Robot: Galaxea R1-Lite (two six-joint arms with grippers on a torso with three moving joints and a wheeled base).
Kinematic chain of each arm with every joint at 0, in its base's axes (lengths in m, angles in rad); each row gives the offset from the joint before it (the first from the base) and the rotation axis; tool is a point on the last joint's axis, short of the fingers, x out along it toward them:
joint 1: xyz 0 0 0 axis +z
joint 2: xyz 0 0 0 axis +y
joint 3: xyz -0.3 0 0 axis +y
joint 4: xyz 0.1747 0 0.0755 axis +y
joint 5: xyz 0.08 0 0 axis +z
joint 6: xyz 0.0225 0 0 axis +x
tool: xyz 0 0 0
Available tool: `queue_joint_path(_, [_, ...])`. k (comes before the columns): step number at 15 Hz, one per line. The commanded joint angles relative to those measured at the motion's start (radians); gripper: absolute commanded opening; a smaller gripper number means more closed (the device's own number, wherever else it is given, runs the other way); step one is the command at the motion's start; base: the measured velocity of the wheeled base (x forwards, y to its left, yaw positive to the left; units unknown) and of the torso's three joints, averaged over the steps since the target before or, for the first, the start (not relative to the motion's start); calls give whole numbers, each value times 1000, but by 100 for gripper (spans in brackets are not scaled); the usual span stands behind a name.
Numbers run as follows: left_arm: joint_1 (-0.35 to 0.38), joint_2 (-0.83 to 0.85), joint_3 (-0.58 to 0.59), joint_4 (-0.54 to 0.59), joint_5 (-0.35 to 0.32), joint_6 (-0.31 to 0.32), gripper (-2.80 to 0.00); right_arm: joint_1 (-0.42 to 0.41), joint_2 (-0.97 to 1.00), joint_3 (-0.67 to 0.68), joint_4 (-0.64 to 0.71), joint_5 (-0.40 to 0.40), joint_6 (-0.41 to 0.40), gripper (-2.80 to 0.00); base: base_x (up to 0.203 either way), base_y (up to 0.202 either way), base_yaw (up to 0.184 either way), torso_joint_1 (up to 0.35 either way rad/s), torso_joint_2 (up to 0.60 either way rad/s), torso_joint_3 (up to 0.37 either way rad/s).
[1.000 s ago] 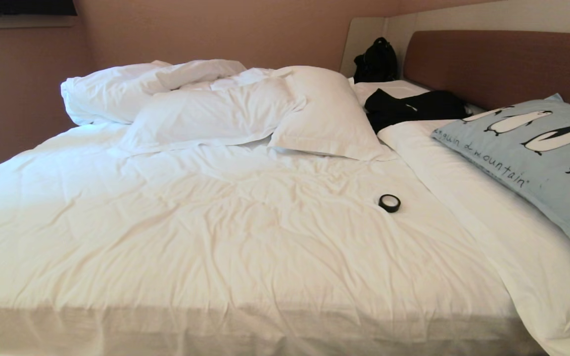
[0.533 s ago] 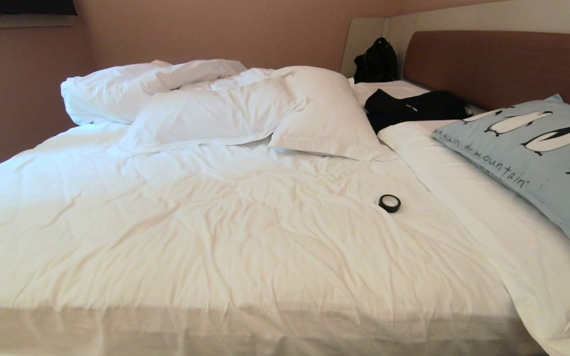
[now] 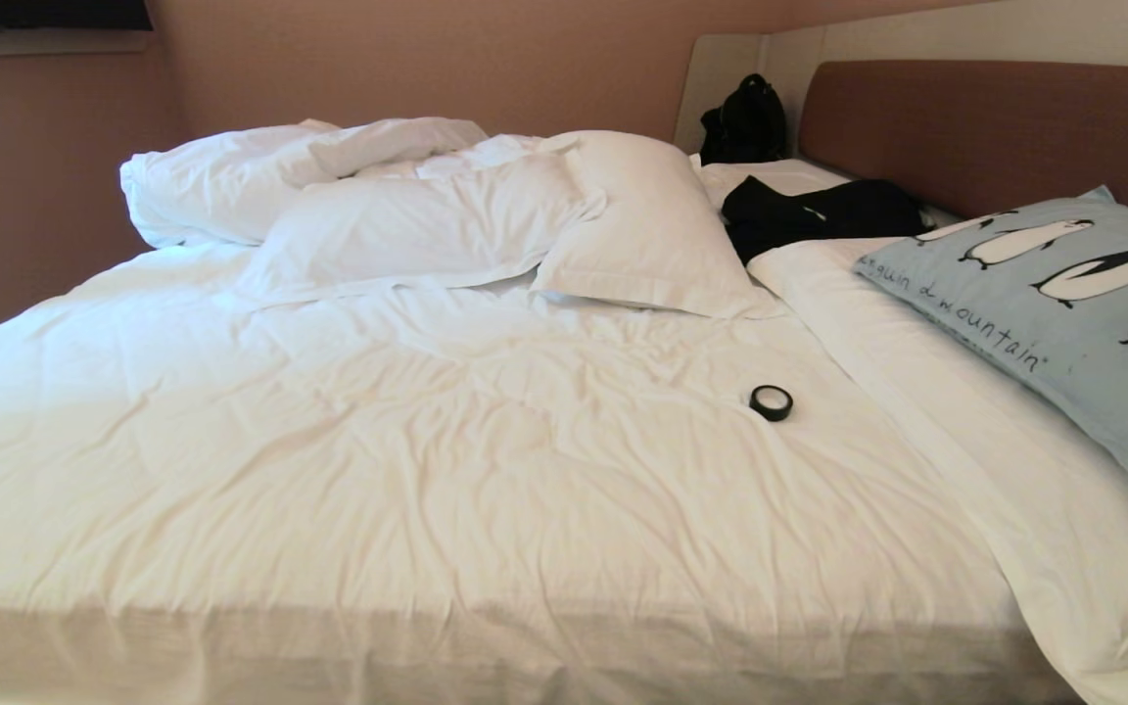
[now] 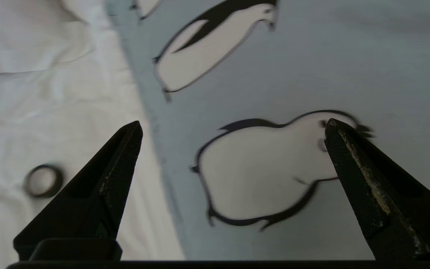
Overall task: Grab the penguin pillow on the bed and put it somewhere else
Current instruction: Pick up the pillow
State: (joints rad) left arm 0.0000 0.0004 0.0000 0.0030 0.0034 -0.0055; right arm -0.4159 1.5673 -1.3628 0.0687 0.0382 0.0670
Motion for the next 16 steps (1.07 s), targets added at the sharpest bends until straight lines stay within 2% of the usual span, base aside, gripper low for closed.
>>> queue_joint_path(1, [0,0,2,0,1,-1,-280,10,3,-1,0,-304,-18,0,0,0,0,0,0,0])
queue_joint_path(11, [0,0,2,0,0,-1,-280,11,146,-53,-9,-293,-3,0,0,0,0,0,0,0])
queue_joint_path(16, [0,0,2,0,1,-1,-280,2,361,-110,-11,-295,0,0,0,0,0,0,0,0])
